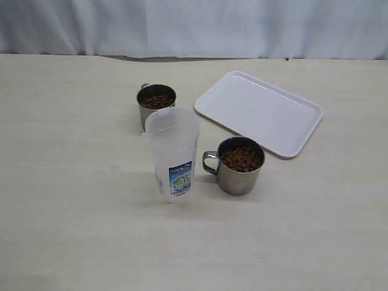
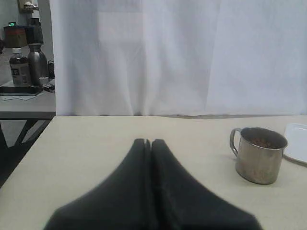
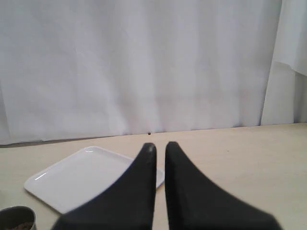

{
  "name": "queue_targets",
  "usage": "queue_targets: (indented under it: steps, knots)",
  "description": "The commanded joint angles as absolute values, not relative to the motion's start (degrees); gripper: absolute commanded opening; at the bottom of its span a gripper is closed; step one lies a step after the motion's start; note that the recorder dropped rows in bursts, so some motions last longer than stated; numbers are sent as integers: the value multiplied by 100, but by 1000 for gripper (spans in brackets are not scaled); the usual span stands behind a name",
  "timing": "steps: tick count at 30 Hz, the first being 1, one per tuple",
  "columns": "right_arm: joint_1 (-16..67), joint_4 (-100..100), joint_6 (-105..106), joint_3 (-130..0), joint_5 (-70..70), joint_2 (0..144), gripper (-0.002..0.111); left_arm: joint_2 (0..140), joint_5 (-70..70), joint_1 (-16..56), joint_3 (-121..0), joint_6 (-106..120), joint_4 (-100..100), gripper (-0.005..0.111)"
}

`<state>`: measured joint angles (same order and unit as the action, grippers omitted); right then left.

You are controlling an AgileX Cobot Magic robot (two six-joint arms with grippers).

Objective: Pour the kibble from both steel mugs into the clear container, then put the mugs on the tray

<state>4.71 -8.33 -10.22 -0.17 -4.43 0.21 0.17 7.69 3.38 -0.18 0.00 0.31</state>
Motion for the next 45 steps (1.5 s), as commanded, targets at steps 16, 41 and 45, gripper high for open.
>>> queue_targets:
  steps: [16,41,45]
  knots:
    - [485,-834,-976,0,-460,0,5,0,38,373,0,-482,-86,0]
    - [485,-834,-976,0,-460,0,5,5515,-4089,373,-126,-927,586,0]
    - [485,-834,-976,0,-460,0,5,7034,-4916,373,-390,-820,929,0]
